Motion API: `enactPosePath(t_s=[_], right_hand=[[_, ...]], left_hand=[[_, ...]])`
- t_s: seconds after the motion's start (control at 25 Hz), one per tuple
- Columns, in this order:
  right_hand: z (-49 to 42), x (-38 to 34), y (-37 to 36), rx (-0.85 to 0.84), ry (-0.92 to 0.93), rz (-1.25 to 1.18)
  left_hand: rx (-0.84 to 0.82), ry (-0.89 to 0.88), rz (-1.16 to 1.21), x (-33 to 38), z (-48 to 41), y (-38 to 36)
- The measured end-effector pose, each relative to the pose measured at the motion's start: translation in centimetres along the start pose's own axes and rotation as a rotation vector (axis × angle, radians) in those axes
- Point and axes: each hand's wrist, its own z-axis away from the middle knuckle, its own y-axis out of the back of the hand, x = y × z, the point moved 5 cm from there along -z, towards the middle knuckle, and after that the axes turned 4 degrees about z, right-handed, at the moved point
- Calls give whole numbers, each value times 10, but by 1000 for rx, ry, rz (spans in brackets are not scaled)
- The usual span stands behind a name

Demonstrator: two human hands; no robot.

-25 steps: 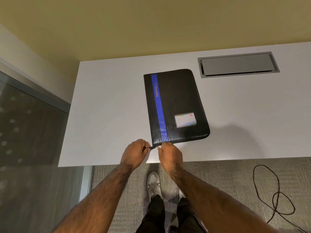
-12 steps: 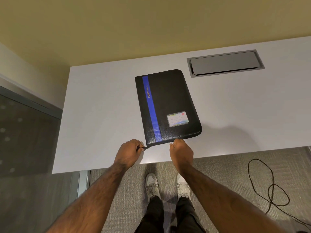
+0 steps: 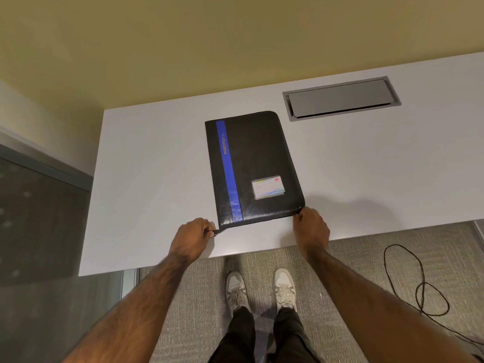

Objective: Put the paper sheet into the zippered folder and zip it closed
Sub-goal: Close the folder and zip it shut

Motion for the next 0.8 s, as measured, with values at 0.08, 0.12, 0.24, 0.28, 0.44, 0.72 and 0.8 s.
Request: enactPosePath(t_s=[0.08,0.12,0.24,0.28,0.44,0.72,0.8], right_hand=[[-10,10,8,8,-2,21],[-16,13,12,5,18,37],[-30,15,18,-21,118,107],[-33,15,19,-32,149,130],[-35,13,20,-61,229,159],[-37,10,30,-136,272,116],[-42,10,29,-149,309,138]], left_hand=[[4,-21,-29,-2,0,4],[10,-38,-49,-1,-1,6],[17,-83,-109,1,-3,8],[15,-90,-126,1,-4,8],[-43,-98,-201,-3,-5,12],[85,-355,-393,82,-22,23],[61,-488,-426,131,-23,3]])
